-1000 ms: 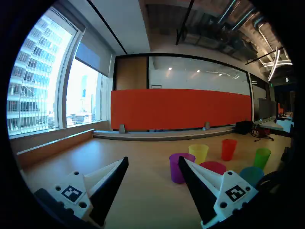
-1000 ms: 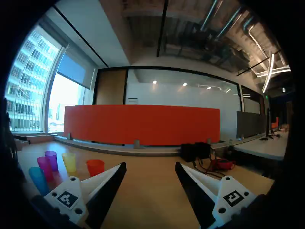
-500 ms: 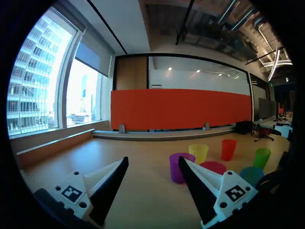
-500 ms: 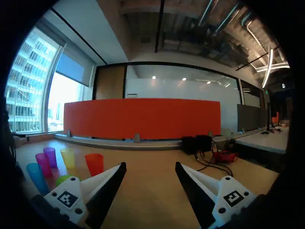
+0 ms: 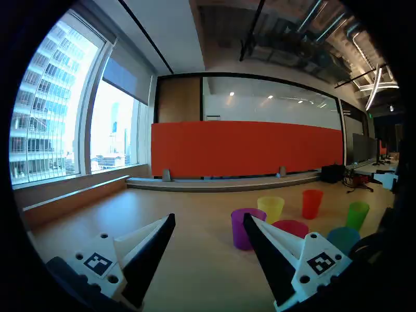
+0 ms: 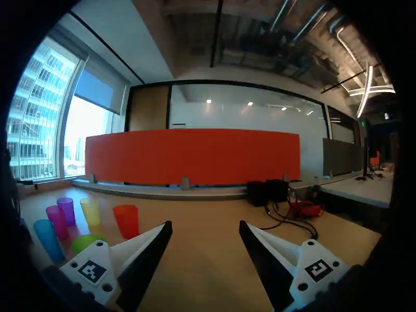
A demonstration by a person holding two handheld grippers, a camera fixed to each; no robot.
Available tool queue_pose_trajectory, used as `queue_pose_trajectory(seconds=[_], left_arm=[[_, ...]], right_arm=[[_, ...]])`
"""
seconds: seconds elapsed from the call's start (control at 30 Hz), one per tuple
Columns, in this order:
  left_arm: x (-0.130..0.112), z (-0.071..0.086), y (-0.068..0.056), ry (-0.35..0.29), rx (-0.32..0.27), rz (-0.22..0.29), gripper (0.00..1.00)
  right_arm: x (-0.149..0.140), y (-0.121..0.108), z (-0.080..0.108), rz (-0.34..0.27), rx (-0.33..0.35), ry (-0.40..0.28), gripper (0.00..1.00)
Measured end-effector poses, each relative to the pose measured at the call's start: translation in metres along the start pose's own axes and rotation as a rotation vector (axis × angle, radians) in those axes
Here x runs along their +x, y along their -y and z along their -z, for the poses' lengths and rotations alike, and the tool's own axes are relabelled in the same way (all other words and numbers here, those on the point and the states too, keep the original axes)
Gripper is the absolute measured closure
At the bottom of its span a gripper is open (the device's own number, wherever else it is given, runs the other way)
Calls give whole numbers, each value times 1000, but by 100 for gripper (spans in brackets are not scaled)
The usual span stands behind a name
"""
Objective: Pour water
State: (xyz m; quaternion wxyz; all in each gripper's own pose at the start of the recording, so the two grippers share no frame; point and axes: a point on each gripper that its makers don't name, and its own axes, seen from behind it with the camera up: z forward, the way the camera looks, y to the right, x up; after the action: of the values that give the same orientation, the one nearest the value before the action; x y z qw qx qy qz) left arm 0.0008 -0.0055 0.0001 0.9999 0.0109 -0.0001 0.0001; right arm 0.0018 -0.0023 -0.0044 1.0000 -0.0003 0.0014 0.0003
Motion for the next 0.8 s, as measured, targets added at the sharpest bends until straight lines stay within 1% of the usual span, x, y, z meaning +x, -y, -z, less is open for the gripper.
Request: queue_pose_trajectory(seconds=[0.8], left_arm=[[0,0,1,0,0,0,3]], right_arm=[[0,2,2,-1,5,3,0]])
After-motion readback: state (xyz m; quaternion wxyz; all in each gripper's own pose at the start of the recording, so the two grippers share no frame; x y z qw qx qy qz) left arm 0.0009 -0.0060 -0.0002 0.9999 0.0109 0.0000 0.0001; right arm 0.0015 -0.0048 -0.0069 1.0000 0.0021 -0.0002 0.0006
